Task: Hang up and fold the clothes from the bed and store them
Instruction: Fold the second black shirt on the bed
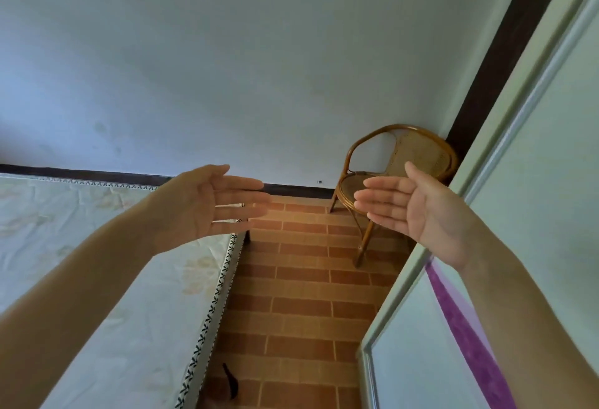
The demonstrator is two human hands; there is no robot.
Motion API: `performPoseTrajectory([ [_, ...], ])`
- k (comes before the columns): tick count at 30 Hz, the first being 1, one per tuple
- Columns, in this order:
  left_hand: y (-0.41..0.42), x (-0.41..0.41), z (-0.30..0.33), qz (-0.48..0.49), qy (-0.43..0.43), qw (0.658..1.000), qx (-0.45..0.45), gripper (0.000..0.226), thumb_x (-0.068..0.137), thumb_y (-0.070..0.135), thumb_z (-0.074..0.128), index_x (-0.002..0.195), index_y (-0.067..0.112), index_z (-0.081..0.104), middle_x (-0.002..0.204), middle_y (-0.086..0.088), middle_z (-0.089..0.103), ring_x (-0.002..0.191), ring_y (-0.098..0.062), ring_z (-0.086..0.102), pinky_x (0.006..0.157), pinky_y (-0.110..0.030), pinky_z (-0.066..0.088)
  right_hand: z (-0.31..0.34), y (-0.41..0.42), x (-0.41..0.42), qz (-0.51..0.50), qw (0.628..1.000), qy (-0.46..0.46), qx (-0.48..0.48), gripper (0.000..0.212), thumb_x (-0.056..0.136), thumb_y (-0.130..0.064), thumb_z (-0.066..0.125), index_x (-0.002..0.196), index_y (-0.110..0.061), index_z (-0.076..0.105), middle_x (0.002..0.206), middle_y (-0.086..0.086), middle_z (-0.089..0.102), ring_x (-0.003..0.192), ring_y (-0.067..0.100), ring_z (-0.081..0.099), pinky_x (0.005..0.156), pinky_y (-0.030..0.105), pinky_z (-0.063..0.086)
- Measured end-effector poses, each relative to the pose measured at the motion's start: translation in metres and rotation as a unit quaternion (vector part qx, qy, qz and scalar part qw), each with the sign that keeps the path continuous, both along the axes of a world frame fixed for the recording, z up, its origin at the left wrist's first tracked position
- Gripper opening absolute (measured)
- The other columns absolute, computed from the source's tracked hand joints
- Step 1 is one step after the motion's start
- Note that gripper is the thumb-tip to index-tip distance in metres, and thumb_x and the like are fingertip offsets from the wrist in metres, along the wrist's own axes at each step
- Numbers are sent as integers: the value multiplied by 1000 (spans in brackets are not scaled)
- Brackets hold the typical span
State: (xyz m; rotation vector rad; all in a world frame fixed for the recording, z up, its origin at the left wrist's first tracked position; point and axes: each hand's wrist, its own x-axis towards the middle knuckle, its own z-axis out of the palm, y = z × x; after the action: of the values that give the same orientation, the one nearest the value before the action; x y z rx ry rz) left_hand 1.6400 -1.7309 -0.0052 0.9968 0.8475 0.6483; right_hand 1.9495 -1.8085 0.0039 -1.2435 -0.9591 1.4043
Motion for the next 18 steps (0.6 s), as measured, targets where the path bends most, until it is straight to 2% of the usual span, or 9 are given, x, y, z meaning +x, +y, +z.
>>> performPoseTrajectory([
  [3,44,9,-7,20,46,998,39,50,97,36,39,118,1,68,120,-18,68,108,-33,67,81,-38,60,-7,58,3,32,999,-4,-18,59,105,-46,22,119,-5,64,113,13,72,106,25,70,92,34,56],
  [7,108,21,-15,27,87,994,61,48,100,37,35,120,5,64,116,-16,70,107,-32,68,84,-38,59,-18,138,5,66,997,-5,-32,60,105,-46,21,118,-6,64,114,14,72,107,26,69,98,38,52],
  [13,227,17,-22,53,63,994,68,49,101,39,31,123,9,63,116,-16,70,106,-31,69,88,-40,56,-17,276,-3,93,995,-20,-8,59,105,-46,22,116,-7,65,114,13,72,108,25,69,93,34,55],
  [18,330,18,-19,51,49,996,59,48,101,38,31,122,8,63,115,-17,70,106,-31,68,90,-41,55,-13,375,-4,100,994,-39,-1,58,105,-46,23,119,-7,64,114,12,72,108,25,69,98,37,52],
])
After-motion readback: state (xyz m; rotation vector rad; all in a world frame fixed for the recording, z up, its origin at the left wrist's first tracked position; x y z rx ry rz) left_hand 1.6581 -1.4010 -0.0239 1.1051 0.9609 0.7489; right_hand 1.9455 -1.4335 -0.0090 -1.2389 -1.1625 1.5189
